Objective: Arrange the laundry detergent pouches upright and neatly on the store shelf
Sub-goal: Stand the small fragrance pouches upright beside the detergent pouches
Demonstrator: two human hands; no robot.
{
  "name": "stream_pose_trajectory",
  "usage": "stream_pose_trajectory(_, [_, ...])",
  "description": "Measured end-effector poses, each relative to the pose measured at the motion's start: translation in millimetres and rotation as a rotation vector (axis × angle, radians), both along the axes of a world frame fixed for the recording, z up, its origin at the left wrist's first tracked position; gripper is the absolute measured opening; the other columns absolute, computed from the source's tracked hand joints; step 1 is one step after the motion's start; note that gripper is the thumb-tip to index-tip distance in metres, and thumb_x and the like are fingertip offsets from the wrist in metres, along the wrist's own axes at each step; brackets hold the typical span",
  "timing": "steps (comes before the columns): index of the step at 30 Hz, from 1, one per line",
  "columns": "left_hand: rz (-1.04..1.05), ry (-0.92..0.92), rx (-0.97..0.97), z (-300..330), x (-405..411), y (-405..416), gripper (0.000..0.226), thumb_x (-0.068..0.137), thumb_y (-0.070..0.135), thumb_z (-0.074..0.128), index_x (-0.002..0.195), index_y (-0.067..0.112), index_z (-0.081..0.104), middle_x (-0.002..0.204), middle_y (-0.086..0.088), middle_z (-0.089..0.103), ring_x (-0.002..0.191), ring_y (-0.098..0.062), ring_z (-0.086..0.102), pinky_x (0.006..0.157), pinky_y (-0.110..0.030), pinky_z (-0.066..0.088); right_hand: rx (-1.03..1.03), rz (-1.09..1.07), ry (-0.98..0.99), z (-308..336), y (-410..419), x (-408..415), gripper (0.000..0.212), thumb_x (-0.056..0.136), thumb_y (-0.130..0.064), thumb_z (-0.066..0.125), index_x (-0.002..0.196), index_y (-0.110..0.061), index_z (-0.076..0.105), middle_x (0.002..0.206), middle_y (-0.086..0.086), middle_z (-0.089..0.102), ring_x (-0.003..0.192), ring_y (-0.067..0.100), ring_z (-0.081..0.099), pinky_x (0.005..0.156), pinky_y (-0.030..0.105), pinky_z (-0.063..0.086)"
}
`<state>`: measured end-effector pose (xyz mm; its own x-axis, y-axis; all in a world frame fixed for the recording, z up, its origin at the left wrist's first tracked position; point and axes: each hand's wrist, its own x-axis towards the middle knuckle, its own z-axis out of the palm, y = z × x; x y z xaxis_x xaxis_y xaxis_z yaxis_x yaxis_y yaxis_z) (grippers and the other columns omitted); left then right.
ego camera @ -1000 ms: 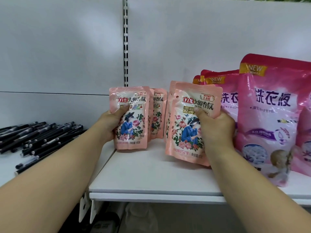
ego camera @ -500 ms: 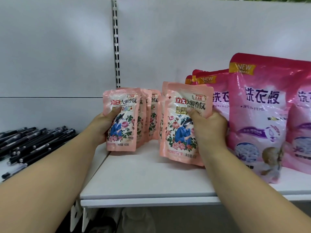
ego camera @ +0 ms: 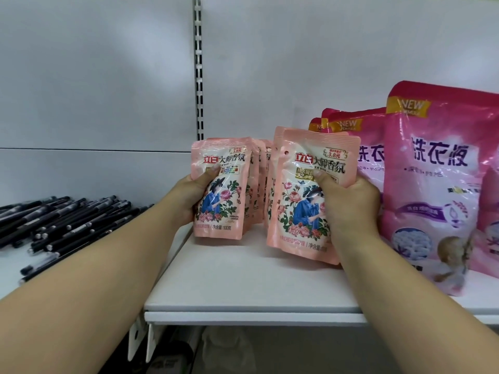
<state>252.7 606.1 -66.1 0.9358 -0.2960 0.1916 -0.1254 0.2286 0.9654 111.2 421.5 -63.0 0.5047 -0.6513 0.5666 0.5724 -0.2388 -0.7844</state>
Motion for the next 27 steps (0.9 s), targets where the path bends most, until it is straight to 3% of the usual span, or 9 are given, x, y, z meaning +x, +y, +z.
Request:
stream_pose_trajectory(5, [0.004,-0.013,0.006,0.6,1.4,-8.1,0.036,0.078,0.042,0.066,0.098,0.013,0.058,0.072,-0.007,0.073,0.061,-0.021,0.070,0.053,-0.034,0.057,0.015,-0.007,0.015,-0.1,-0.5,1.1,0.016,0.081,-0.016,0.069,0.075,-0.029,0.062,0.079,-0.014,0.066,0.082,0.015,0.067,0.080,0.034,0.055])
stream_pose_trajectory(10, [0.111,-0.044,-0.002,4.3,4.1,-24.8,0.034,0.077,0.039,0.071,0.096,0.012,0.060,0.078,-0.010,0.071,0.065,-0.024,0.068,0.068,-0.038,0.057,-0.006,-0.018,0.016,0.9,-0.3,0.1,0.020,0.082,-0.016,0.068,0.070,-0.029,0.059,0.072,-0.017,0.062,0.071,0.008,0.062,0.074,0.027,0.052])
stream_pose_trajectory(13, [0.059,0.011,0.009,5.0,4.4,-27.2,0.032,0.078,0.041,0.069,0.093,0.015,0.059,0.074,-0.008,0.071,0.060,-0.022,0.068,0.059,-0.035,0.056,0.003,-0.020,0.020,0.4,-1.0,-0.1,0.018,0.082,-0.016,0.068,0.071,-0.028,0.060,0.073,-0.017,0.062,0.071,0.008,0.062,0.076,0.028,0.052])
stream_pose_trajectory(17, [-0.038,0.045,0.010,3.9,7.3,-28.4,0.038,0.080,0.038,0.067,0.105,0.010,0.061,0.077,-0.011,0.072,0.059,-0.022,0.069,0.049,-0.030,0.055,0.014,-0.021,0.033,-0.3,-1.0,1.5,0.016,0.082,-0.018,0.068,0.072,-0.029,0.061,0.076,-0.014,0.065,0.079,0.014,0.067,0.081,0.036,0.055])
stream_pose_trajectory(27, [-0.158,0.015,0.043,5.5,6.5,-28.9,0.024,0.085,0.032,0.062,0.094,0.010,0.062,0.069,-0.004,0.072,0.061,-0.018,0.070,0.060,-0.026,0.056,0.047,0.013,0.013,-3.0,-3.8,3.1,0.009,0.080,-0.014,0.070,0.078,-0.022,0.066,0.085,-0.003,0.072,0.083,0.022,0.069,0.083,0.045,0.055])
